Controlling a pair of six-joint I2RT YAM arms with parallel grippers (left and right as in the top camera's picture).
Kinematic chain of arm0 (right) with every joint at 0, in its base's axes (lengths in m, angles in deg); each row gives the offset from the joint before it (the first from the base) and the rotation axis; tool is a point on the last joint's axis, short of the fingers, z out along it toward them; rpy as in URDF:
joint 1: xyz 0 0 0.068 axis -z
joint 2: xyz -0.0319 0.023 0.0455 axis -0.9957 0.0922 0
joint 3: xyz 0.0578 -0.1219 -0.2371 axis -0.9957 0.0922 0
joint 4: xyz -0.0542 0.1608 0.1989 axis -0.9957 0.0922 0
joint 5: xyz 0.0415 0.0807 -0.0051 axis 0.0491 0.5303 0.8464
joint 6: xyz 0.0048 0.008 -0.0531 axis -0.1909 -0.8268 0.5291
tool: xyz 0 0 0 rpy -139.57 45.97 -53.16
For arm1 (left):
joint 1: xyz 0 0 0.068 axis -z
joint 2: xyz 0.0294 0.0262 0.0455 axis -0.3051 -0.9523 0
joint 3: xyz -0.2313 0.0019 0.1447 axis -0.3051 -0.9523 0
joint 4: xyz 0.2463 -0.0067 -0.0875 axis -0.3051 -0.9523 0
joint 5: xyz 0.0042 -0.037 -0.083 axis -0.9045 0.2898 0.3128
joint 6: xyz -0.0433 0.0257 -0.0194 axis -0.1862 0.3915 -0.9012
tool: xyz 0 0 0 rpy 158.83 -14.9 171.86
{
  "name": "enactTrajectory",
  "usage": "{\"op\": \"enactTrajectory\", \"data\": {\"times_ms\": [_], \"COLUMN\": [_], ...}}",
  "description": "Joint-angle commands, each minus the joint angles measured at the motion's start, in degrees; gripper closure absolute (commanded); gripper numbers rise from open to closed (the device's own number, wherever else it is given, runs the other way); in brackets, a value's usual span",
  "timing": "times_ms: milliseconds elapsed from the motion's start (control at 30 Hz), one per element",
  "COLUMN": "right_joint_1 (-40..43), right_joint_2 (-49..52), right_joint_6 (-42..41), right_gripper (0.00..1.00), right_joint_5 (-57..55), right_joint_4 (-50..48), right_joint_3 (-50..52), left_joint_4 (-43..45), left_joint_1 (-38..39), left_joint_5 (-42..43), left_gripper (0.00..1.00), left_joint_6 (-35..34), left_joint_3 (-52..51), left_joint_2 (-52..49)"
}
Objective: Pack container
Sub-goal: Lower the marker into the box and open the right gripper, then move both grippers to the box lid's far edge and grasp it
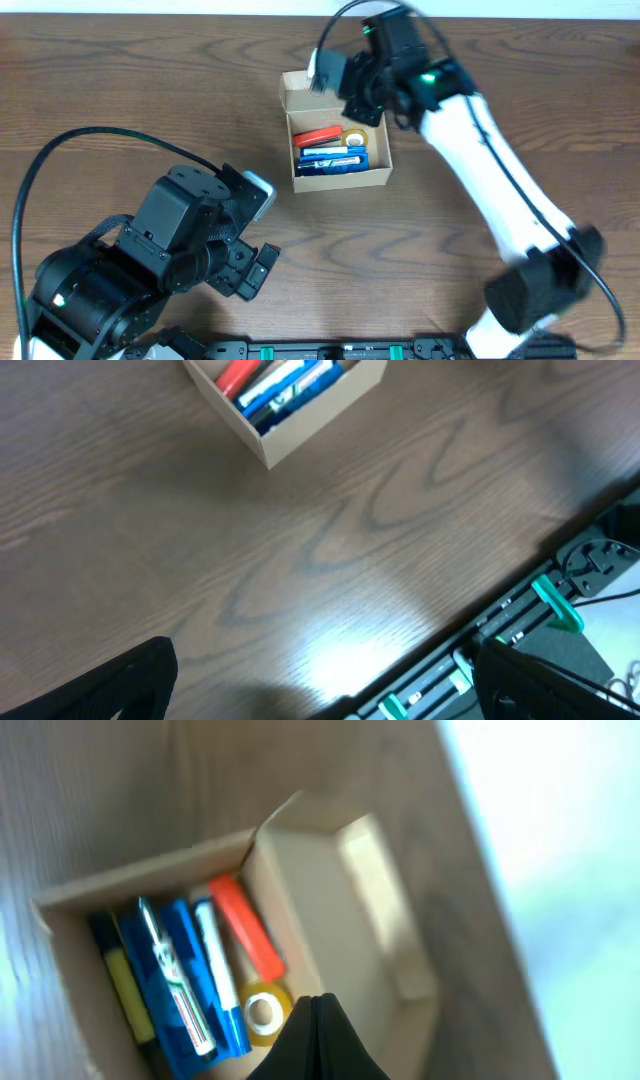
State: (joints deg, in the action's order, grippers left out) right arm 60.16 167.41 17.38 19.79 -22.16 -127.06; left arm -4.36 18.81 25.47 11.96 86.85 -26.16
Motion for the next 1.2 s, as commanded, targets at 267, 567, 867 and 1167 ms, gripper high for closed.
{"op": "enactTrajectory", "data": {"times_ms": [267,567,867,1167], "right_joint_1": [12.11,18.82,20.02,20.83], "right_joint_2": [-1.44,2.67,5.64,11.08], "right_joint_6": [-31.98,-38.75,-40.28,-43.65], "right_gripper": [0.99,0.99,0.99,0.99], "right_joint_5": [1.44,8.74,9.25,9.27], "right_joint_4": [1.73,2.27,1.81,0.46], "right_joint_3": [-0.09,-0.04,-0.02,-0.02], "left_joint_4": [8.48,20.15,30.47,41.38], "left_joint_1": [-0.76,-14.88,-27.96,-30.08], "left_joint_5": [-15.50,-5.42,13.77,23.28], "left_gripper": [0.05,0.05,0.05,0.00], "left_joint_6": [-5.42,-4.52,-3.41,-4.70], "left_joint_3": [-0.13,-0.13,-0.13,-0.09], "left_joint_2": [-0.61,-8.26,-21.66,-36.59]}}
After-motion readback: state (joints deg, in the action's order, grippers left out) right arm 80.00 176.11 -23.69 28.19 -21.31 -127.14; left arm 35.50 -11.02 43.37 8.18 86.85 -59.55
